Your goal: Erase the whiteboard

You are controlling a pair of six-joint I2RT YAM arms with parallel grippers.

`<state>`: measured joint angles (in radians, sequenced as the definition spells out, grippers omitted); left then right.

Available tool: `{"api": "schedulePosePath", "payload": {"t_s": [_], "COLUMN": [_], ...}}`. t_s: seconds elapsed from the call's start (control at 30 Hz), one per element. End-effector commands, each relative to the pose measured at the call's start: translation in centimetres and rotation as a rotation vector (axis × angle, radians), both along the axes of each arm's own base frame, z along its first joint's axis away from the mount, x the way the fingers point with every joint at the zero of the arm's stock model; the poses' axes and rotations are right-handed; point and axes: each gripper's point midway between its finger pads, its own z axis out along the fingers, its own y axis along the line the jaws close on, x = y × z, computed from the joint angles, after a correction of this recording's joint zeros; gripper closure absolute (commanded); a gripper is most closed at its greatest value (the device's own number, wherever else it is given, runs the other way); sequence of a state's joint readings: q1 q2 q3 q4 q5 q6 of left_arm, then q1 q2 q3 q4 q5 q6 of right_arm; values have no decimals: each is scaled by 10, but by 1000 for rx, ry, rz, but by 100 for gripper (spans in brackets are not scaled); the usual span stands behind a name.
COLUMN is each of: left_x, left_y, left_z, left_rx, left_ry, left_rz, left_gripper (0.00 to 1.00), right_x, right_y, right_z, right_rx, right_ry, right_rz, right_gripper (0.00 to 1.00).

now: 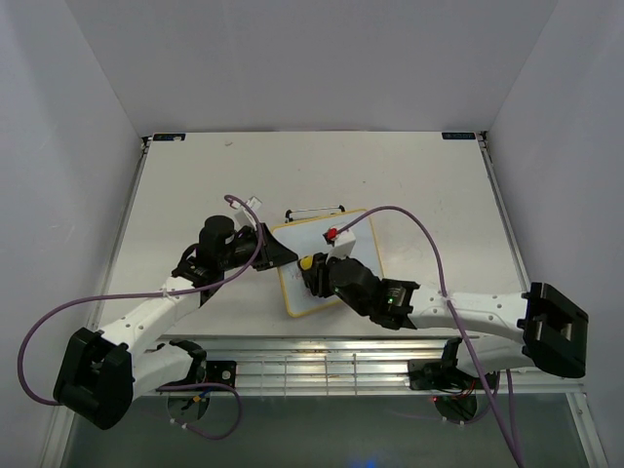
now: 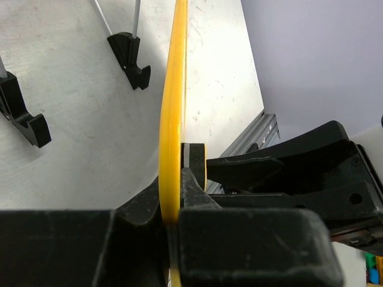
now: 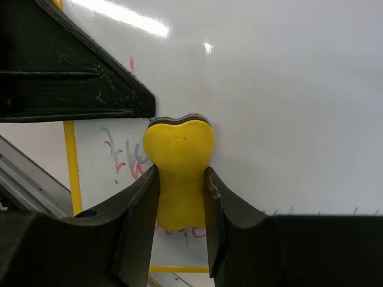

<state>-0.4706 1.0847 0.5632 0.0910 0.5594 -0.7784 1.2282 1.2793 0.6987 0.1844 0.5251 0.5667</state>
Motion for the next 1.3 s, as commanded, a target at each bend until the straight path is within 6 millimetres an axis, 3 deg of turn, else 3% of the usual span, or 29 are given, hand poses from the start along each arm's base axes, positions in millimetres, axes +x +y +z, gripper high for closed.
{"api": "schedulePosePath", "payload": {"t_s": [0.0, 0.2, 0.43, 0.63, 0.87, 0.97, 1.27], "left_x": [-22, -25, -26, -28, -35, -37, -41], "left_y": [-27, -28, -28, -30, -33, -35, -36], "left_z": [94, 89, 85, 82, 75, 71, 72], "left_rx": [-237, -243, -243, -242, -238, -234, -235], "left_ry": [-217, -193, -181, -166, -135, -130, -136], "left_rz": [-166, -168, -171, -191, -236, -246, -264], "left_gripper": [100, 100, 100, 100, 100, 100, 100], "right_x": [-46, -55, -71, -50, 12, 28, 34], "right_y": [9, 43, 56, 35, -33, -46, -35], "right_z": [-63, -38, -44, -52, -64, -61, -47], "right_rx": [-179, -151, -154, -200, -254, -268, -267], "right_ry": [173, 127, 133, 116, 130, 112, 104], "right_rz": [183, 265, 333, 245, 48, 7, 26], "right_gripper": [92, 92, 92, 92, 92, 92, 92]}}
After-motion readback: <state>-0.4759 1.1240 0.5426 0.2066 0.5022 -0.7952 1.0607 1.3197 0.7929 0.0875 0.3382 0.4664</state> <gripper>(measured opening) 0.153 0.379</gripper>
